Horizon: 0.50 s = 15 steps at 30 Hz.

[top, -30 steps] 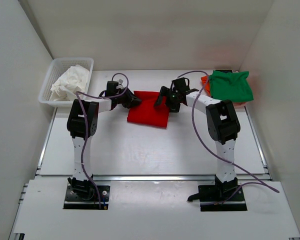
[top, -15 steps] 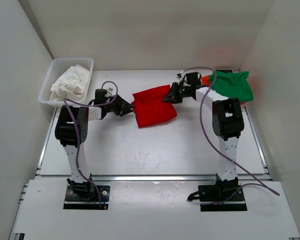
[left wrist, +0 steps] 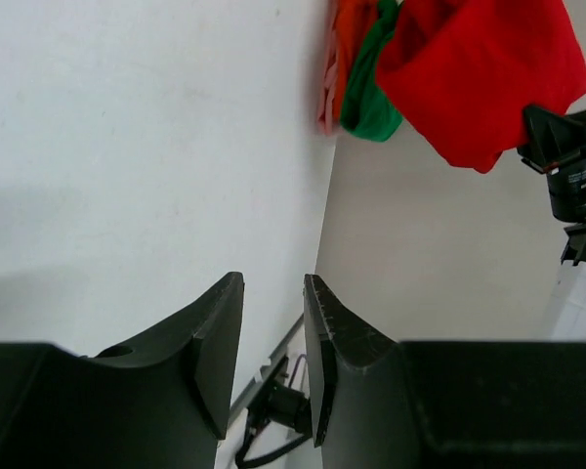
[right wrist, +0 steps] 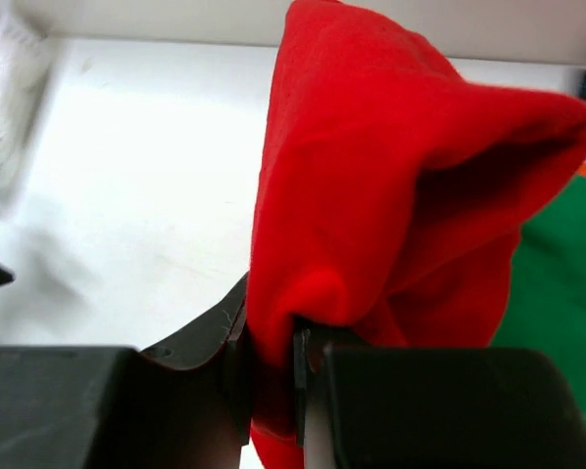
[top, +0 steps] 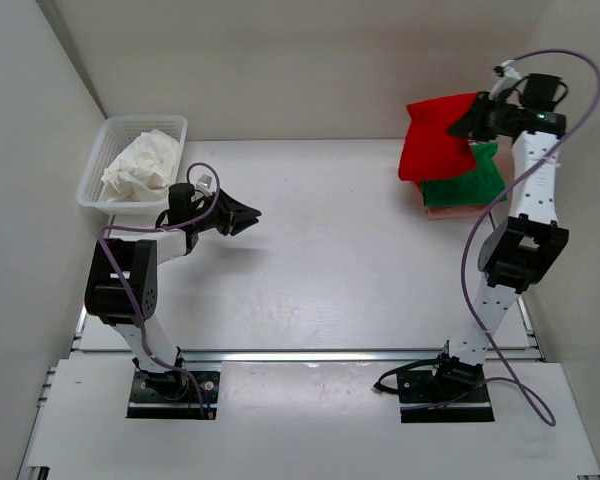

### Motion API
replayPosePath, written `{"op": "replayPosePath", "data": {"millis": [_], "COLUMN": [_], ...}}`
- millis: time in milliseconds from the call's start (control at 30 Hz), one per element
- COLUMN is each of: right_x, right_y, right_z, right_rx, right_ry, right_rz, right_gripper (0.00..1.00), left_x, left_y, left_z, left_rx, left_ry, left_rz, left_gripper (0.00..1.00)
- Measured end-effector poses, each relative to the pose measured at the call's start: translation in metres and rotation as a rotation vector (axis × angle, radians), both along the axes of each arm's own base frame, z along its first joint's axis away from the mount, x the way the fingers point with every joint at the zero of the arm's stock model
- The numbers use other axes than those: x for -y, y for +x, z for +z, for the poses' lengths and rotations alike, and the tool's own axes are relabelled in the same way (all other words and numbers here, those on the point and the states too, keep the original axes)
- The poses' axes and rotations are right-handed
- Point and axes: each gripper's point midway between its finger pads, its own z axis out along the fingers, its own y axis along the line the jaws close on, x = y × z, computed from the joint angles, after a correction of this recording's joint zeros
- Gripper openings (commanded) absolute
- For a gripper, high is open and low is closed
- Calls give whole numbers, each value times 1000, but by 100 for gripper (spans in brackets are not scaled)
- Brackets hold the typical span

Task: Fold and stack the t-shirts
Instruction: Put the neatly folded tshirt into the corner of the board with the right arm

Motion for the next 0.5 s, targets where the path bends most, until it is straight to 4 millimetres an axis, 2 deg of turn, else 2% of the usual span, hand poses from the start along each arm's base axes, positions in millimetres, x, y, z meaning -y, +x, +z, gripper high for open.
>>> {"op": "replayPosePath", "data": {"millis": [133, 233, 300, 400, 500], "right_x": [74, 108, 120, 128, 133], "right_y": [-13, -23, -24, -19, -9], "right_z": [-2, -12, -22, -45, -78], "right_rx": [-19, -50, -72, -114, -168], "right_ry": [-21, -36, -60, -98, -180], "right_rz": [-125, -185, -207, -216, -221], "right_gripper": [0, 0, 0, 0, 0], "left_x": [2, 2, 2, 2, 3], "left_y": [-8, -8, -9, -9, -9], "left_z": [-13, -13, -13, -14, -14], "left_rx": [-53, -51, -52, -53, -51], "left_ry": [0, 2, 2, 5, 6], "left_rz": [-8, -11, -13, -15, -17], "left_gripper": [42, 42, 42, 41, 41]}}
